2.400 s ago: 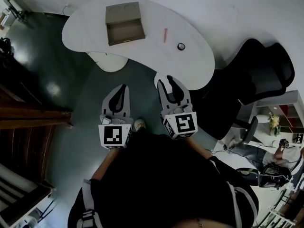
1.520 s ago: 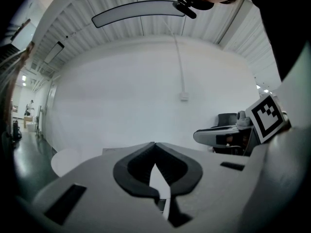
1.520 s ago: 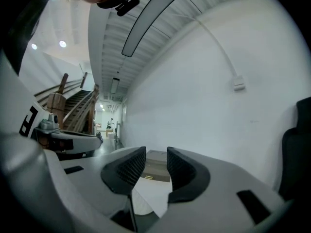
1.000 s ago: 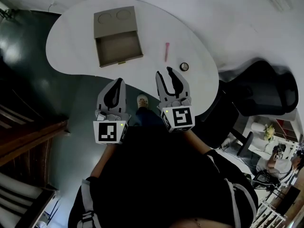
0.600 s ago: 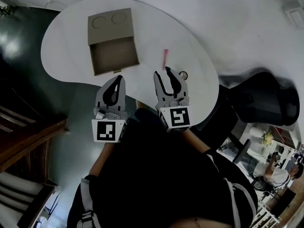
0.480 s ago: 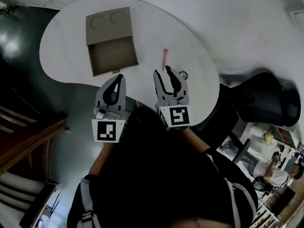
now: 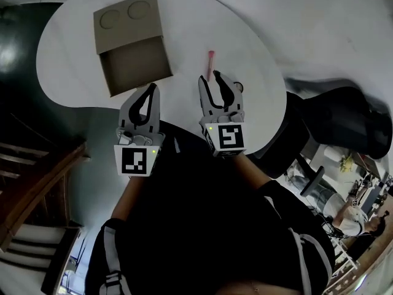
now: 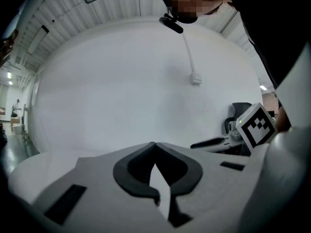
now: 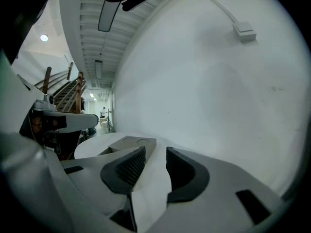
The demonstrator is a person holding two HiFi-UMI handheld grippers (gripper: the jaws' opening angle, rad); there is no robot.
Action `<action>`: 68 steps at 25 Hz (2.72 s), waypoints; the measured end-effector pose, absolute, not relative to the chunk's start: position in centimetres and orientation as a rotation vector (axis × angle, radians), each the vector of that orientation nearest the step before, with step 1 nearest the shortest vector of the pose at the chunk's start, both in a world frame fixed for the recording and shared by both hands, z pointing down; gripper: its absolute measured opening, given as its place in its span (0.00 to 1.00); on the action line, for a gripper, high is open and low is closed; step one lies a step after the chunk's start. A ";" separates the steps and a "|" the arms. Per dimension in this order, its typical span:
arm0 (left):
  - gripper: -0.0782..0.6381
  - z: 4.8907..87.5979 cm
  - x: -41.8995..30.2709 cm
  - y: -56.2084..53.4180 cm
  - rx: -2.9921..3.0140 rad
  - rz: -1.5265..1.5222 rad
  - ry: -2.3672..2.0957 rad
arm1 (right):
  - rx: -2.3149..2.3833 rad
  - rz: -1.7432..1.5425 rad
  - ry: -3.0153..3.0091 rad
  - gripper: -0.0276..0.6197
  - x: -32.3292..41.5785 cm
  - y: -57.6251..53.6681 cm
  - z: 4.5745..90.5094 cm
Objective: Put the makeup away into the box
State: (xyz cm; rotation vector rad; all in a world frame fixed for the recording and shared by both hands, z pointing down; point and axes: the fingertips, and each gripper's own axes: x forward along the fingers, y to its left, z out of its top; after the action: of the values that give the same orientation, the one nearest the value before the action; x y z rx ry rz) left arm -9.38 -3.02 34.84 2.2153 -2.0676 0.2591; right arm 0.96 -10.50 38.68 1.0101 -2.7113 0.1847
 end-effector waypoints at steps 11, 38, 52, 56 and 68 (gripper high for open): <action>0.12 40.3 -7.8 -5.7 2.283 0.366 -1.852 | 1.084 0.302 -2.579 0.28 1.2 -12.9 45.2; 0.12 48.4 -6.0 -8.0 2.220 0.396 -1.599 | 1.161 0.523 -2.174 0.23 2.6 -16.1 57.1; 0.12 47.9 -6.6 -7.8 2.212 0.378 -1.620 | 1.204 0.524 -2.138 0.14 2.8 -16.6 56.2; 0.12 47.2 -7.3 -7.6 2.204 0.368 -1.656 | 1.210 0.495 -2.176 0.14 2.2 -16.3 54.0; 0.12 43.3 -10.9 -6.8 2.158 0.285 -1.850 | 1.196 0.401 -2.292 0.14 -0.9 -15.3 47.5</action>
State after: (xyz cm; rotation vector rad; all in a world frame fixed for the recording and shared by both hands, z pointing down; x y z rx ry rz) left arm -10.88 -6.82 43.34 2.1576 -1.8496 0.2853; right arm -0.88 -15.30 47.50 1.1957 -2.2918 0.4010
